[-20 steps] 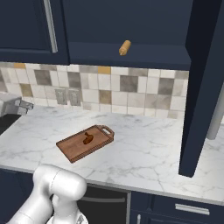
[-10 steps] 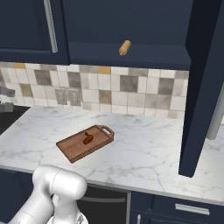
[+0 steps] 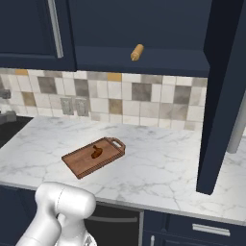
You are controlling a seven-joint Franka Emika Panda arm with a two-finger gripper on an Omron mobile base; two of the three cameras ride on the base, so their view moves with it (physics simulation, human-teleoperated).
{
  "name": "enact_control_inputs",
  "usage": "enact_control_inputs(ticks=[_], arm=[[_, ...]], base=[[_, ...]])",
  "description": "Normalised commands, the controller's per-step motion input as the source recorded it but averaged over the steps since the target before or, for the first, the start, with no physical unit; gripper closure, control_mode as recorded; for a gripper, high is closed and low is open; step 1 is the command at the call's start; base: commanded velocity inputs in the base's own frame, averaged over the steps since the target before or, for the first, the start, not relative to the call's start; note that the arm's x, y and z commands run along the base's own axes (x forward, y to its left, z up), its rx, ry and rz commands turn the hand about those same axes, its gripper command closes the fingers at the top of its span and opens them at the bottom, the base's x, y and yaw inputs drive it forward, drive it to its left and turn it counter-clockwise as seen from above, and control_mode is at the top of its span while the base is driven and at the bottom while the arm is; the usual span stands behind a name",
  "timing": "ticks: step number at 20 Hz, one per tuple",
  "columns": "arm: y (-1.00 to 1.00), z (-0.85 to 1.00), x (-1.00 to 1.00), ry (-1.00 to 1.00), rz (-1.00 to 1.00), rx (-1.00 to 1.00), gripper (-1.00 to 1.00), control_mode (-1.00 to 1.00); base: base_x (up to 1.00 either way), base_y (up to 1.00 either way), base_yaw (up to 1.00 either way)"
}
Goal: Open the cabinet, retrieve the rolling pin, and place it next to the meat on the cutting board to prepare for tenderizing.
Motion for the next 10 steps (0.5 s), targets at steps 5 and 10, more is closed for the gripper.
enact_control_inputs(ticks=[5, 10], arm=[[0.12, 0.1, 0.0, -0.22, 0.07, 0.0, -1.0, -1.0], [0.38, 0.06, 0.08, -0.23, 0.09, 0.0, -1.0, -1.0]], base=[[0.0, 0.0, 0.0], [0.0, 0.0, 0.0]])
